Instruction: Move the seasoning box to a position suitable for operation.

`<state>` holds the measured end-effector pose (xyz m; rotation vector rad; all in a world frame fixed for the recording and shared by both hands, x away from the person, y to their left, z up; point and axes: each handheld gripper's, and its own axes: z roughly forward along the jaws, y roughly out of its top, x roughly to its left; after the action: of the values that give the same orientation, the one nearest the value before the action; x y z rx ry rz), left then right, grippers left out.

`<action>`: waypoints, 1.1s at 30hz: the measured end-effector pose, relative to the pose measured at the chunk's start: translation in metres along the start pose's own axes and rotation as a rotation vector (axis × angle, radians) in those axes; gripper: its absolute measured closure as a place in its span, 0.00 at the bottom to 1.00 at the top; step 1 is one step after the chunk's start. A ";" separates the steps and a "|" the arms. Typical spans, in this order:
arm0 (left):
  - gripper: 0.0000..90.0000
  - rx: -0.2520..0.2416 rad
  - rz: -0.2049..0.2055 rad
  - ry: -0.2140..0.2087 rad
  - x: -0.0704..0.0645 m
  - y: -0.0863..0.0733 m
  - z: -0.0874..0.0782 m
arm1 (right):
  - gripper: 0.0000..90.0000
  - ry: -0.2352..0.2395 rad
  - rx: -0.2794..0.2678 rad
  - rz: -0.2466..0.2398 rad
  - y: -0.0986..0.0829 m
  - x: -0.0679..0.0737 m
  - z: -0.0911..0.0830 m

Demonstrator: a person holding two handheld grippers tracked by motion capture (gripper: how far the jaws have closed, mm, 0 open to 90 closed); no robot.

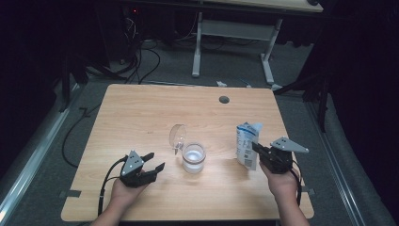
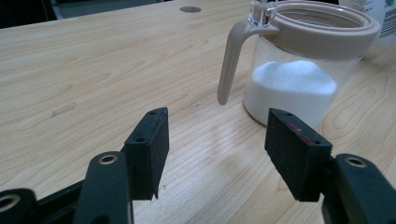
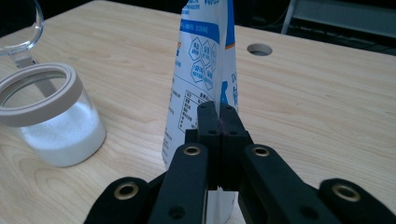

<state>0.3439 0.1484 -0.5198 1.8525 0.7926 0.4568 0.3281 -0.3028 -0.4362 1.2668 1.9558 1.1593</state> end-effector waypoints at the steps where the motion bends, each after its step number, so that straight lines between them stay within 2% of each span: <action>1: 0.45 0.002 0.000 0.001 0.000 0.000 0.000 | 1.00 -0.004 -0.018 0.001 -0.002 -0.001 -0.001; 6: 0.45 0.009 0.036 0.012 0.001 0.000 -0.004 | 1.00 0.002 -0.097 0.028 -0.011 -0.003 -0.005; 11: 0.45 0.018 0.066 0.022 0.002 -0.001 -0.009 | 1.00 0.001 -0.136 0.041 -0.022 -0.003 -0.004; 12: 0.45 0.028 0.083 0.042 0.003 -0.002 -0.013 | 1.00 0.001 -0.151 0.048 -0.024 -0.004 -0.004; 15: 0.44 0.022 0.070 0.052 0.006 -0.006 -0.020 | 1.00 0.000 -0.185 0.065 -0.029 -0.006 -0.003; 19: 0.45 -0.012 0.070 0.061 0.010 -0.009 -0.031 | 1.00 -0.002 -0.222 0.077 -0.035 -0.008 -0.003; 22: 0.45 -0.010 0.062 0.066 0.012 -0.014 -0.037 | 1.00 -0.001 -0.255 0.103 -0.039 -0.009 -0.005; 25: 0.45 -0.004 0.066 0.073 0.013 -0.017 -0.041 | 1.00 -0.004 -0.251 0.091 -0.039 -0.006 -0.006; 29: 0.45 -0.021 0.051 0.080 0.014 -0.017 -0.043 | 1.00 0.007 -0.257 0.084 -0.040 -0.004 -0.006; 31: 0.45 -0.033 0.025 0.079 0.015 -0.018 -0.046 | 1.00 0.021 -0.257 0.087 -0.041 -0.002 -0.005; 33: 0.45 -0.037 0.018 0.076 0.016 -0.019 -0.047 | 1.00 0.024 -0.257 0.084 -0.041 -0.002 -0.004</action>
<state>0.3198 0.1951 -0.5187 1.8184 0.8131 0.5527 0.3070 -0.3143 -0.4698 1.2124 1.7179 1.4216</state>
